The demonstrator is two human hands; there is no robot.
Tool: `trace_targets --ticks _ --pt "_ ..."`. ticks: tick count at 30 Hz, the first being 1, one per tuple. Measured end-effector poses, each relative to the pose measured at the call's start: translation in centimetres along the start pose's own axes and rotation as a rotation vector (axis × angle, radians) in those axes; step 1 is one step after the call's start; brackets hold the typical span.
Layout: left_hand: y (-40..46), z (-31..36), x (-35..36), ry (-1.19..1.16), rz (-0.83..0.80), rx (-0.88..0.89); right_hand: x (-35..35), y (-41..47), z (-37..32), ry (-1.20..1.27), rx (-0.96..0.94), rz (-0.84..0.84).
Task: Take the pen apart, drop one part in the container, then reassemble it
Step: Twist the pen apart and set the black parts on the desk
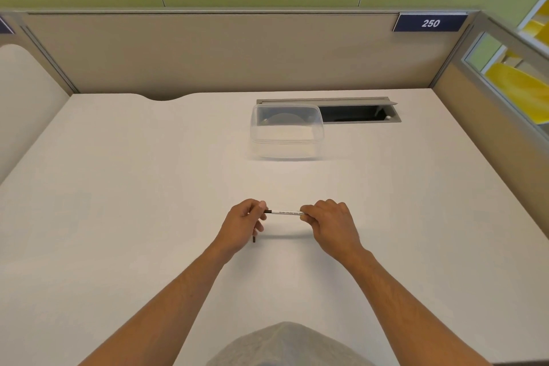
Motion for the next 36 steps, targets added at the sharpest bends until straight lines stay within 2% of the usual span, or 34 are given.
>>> trace_targets --ticks 6,19,28,36 --pt "-0.15 0.11 0.12 0.075 -0.013 0.104 -0.01 0.07 0.05 0.001 -0.007 -0.011" --pt "-0.25 0.25 -0.01 0.182 0.026 0.03 -0.09 -0.03 0.07 0.023 0.001 -0.01" --pt "-0.31 0.06 0.04 0.07 -0.033 0.108 -0.05 -0.03 0.17 0.016 -0.003 -0.024" --pt "-0.1 -0.13 -0.27 0.106 0.038 0.076 -0.04 -0.02 0.45 0.011 0.011 -0.035"
Point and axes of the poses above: each hand's wrist, its own y-axis towards the middle knuckle, its own x-axis out of the palm, z = x × y, the point moved 2 cm from there along y, towards the middle knuckle, and after that the axes turned 8 degrees about z, right-handed, at the moved point
